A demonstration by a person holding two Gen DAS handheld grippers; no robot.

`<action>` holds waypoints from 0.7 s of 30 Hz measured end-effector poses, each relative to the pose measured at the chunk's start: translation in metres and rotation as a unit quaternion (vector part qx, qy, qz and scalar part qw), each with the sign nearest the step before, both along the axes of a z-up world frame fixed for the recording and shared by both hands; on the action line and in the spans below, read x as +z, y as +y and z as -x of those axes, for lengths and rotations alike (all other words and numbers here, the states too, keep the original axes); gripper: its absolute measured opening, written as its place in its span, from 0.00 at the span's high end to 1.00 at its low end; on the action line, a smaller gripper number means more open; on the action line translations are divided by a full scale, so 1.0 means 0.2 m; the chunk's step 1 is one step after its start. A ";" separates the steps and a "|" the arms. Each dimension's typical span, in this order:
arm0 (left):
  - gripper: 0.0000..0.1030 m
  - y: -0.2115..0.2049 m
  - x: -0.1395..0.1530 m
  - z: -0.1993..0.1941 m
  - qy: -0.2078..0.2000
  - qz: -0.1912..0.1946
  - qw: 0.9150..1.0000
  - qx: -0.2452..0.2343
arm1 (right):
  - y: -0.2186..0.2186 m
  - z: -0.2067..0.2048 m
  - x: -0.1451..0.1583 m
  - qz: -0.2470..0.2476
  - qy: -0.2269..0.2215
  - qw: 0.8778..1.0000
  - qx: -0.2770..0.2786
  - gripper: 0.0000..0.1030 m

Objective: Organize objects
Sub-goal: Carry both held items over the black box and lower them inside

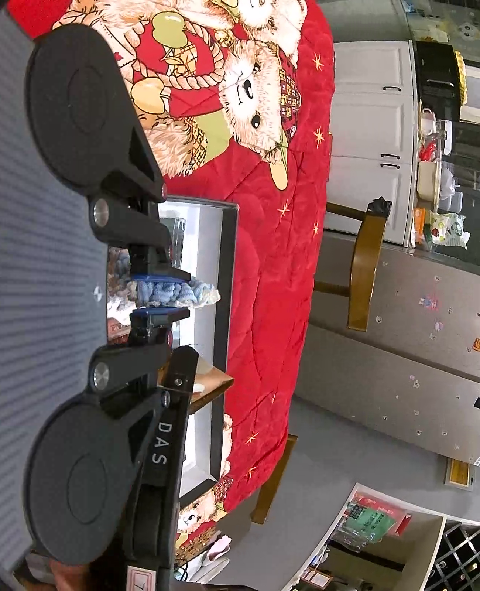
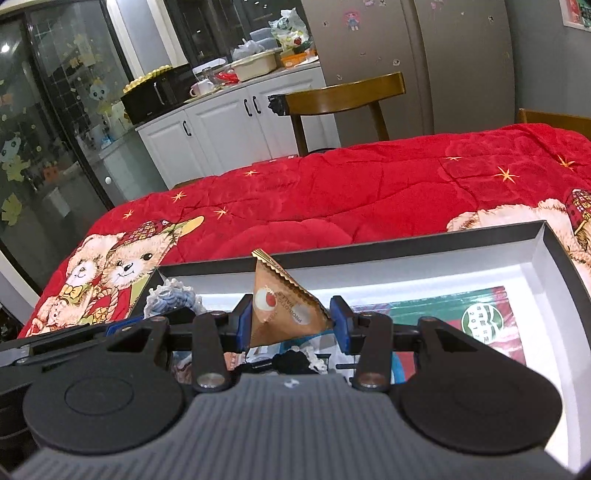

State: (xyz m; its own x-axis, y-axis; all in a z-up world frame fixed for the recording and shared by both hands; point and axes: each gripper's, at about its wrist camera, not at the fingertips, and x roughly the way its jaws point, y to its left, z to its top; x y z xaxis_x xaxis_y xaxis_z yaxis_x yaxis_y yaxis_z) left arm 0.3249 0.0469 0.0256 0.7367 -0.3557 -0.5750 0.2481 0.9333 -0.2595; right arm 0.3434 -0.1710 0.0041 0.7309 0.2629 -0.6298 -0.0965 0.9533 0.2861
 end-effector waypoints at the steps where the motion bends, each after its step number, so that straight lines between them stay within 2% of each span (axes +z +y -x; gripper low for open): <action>1: 0.85 0.00 0.00 0.00 0.003 0.002 1.000 -0.001 | 0.00 0.00 0.00 0.000 0.001 1.000 0.000 0.54; 21: 0.85 0.01 -0.03 -0.02 0.026 0.011 1.000 0.006 | 0.00 0.00 -0.01 0.001 0.008 1.000 0.002 0.51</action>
State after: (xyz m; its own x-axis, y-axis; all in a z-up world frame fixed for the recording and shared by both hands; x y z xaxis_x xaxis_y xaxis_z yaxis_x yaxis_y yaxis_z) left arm 0.3297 0.0495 0.0190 0.7103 -0.3598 -0.6050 0.2227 0.9302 -0.2917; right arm 0.3436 -0.1706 0.0014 0.7199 0.2652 -0.6414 -0.0964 0.9534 0.2860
